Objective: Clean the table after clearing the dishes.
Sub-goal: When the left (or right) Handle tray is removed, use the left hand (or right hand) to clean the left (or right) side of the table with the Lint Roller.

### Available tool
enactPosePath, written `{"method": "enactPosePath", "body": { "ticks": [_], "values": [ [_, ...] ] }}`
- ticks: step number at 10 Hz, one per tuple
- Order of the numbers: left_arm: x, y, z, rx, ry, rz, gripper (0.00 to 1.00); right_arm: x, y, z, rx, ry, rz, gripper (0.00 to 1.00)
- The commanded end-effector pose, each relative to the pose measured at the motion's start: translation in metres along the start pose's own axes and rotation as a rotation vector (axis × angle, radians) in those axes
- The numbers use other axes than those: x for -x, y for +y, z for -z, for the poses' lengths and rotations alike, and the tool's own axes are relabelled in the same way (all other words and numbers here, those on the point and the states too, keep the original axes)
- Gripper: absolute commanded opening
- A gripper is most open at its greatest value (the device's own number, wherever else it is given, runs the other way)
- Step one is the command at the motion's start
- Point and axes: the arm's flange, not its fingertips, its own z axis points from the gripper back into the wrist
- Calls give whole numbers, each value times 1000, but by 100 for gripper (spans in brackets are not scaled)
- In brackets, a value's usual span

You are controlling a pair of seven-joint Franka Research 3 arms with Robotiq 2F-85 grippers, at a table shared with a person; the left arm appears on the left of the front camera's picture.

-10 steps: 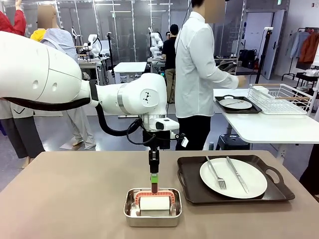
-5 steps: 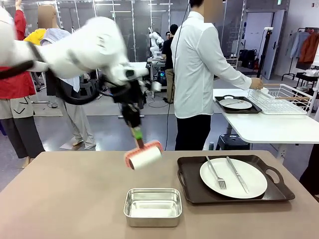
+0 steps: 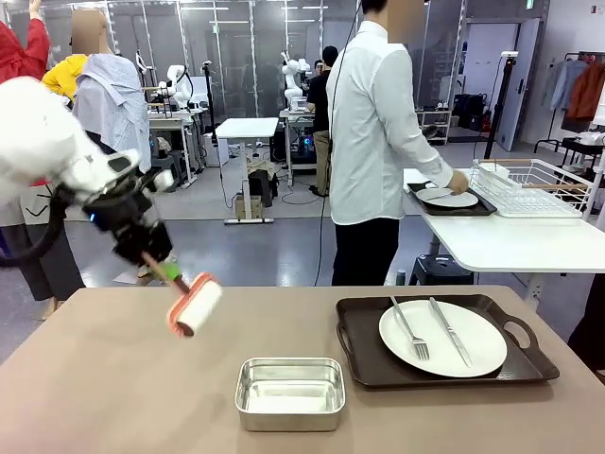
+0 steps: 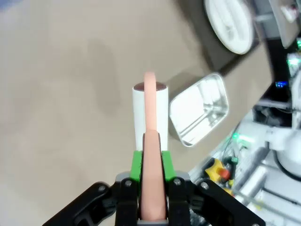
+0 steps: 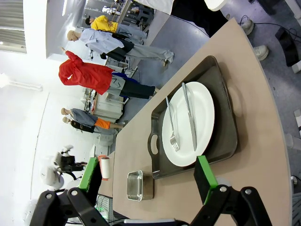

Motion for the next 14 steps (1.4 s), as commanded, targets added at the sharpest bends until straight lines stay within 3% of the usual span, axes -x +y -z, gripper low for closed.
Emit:
{"method": "enactPosePath", "body": {
  "ticks": [1,3,5,6,11,12,14],
  "values": [
    [28,3,29,-8,-53,-179,5,0,2,-1,-14,-10,-1,100],
    [42,34,48,-23,-76,-343,5,0,2,-1,-14,-10,-1,100],
    [31,42,59,-11,-106,-278,5,0,2,-1,-14,-10,-1,100],
    [46,45,54,-30,-32,-318,5,0,2,-1,-14,-10,-1,100],
    [46,45,54,-30,-32,-318,5,0,2,-1,-14,-10,-1,100],
    [43,46,60,-29,-44,-324,20,0,2,-1,-14,-10,-1,100],
    [27,59,72,25,12,-271,20,0,2,-1,-14,-10,-1,100]
  ]
}}
